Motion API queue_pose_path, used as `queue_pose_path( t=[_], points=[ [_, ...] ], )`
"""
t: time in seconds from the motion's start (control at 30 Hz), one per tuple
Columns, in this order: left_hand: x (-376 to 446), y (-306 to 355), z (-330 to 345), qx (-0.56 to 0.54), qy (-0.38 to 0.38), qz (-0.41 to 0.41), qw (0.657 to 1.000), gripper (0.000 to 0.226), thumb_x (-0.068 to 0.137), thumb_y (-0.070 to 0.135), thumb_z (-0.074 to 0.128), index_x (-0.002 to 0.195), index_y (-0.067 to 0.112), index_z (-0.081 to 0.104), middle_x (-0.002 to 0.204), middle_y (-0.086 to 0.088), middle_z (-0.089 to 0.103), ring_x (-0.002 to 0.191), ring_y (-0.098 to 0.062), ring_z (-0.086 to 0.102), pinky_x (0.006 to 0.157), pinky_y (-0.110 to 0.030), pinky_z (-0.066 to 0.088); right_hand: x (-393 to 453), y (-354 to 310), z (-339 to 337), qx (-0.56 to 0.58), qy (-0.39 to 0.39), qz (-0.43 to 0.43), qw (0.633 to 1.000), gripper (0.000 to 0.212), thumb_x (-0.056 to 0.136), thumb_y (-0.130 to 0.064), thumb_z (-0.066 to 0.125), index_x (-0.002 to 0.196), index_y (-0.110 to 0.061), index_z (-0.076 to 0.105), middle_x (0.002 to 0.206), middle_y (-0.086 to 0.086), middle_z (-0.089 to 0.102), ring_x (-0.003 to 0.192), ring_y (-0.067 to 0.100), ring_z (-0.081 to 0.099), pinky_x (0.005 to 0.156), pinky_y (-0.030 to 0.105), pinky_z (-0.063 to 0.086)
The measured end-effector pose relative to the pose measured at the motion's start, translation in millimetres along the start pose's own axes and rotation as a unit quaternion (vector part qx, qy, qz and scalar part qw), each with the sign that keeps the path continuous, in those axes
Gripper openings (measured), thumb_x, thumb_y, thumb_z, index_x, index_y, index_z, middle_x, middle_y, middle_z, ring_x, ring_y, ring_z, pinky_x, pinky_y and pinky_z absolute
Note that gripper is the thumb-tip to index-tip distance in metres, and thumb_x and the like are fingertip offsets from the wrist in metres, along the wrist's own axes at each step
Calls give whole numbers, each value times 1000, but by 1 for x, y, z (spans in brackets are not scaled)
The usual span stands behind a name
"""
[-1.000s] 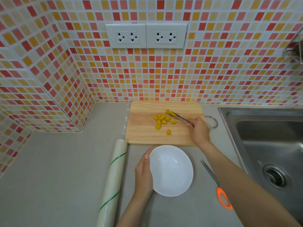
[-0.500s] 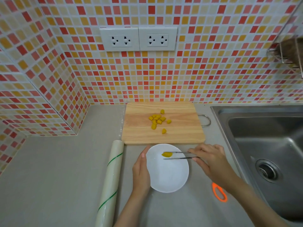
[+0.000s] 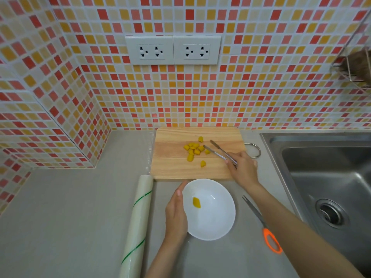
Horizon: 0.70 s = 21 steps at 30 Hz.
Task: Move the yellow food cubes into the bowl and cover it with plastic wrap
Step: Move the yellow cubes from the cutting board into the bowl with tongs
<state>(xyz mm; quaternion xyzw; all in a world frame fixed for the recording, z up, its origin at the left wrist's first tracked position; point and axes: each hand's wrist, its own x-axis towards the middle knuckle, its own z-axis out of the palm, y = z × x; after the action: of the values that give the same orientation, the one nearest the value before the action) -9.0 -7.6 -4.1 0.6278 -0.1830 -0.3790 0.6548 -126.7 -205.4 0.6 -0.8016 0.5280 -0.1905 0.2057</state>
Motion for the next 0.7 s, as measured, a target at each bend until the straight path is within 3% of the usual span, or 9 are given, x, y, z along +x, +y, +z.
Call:
queue_pose_path(
  t=[0.13, 0.27, 0.4, 0.53, 0.7],
  points=[
    [1, -1, -1, 4, -13, 8, 1000, 40, 100, 31, 32, 126, 19, 60, 123, 1, 65, 115, -14, 59, 93, -29, 49, 5, -4, 9, -16, -6, -17, 1000, 31, 88, -27, 58, 119, -25, 63, 97, 7, 57, 99, 25, 53, 83, 34, 27],
    [2, -3, -2, 5, -13, 11, 1000, 39, 99, 33, 33, 125, 21, 61, 121, 5, 67, 113, -10, 60, 90, -24, 50, 10, -9, 12, -69, -22, -36, 997, 29, 89, -29, 54, 117, -27, 63, 95, 8, 58, 96, 27, 54, 81, 35, 27],
    [3, -5, -1, 4, -13, 10, 1000, 39, 99, 36, 37, 125, 20, 61, 123, 2, 66, 115, -14, 59, 97, -34, 48, 18, -14, 10, -102, -29, -32, 994, 27, 90, -30, 53, 114, -29, 66, 96, 7, 59, 93, 26, 55, 78, 33, 25],
    [3, -6, -1, 2, -9, 12, 1000, 46, 93, 43, 38, 125, 19, 60, 122, 2, 65, 115, -13, 59, 94, -30, 48, 13, -15, 7, -59, -28, -13, 998, 26, 92, -29, 52, 113, -28, 66, 85, 5, 51, 92, 28, 54, 78, 34, 26],
    [3, -6, -1, -2, -8, 10, 1000, 38, 101, 28, 32, 125, 18, 61, 123, 4, 65, 116, -13, 58, 98, -33, 47, -19, -17, -9, 69, -13, -22, 997, 24, 90, -21, 57, 109, -27, 69, 79, 8, 56, 81, 23, 55, 80, 37, 39]
  ],
)
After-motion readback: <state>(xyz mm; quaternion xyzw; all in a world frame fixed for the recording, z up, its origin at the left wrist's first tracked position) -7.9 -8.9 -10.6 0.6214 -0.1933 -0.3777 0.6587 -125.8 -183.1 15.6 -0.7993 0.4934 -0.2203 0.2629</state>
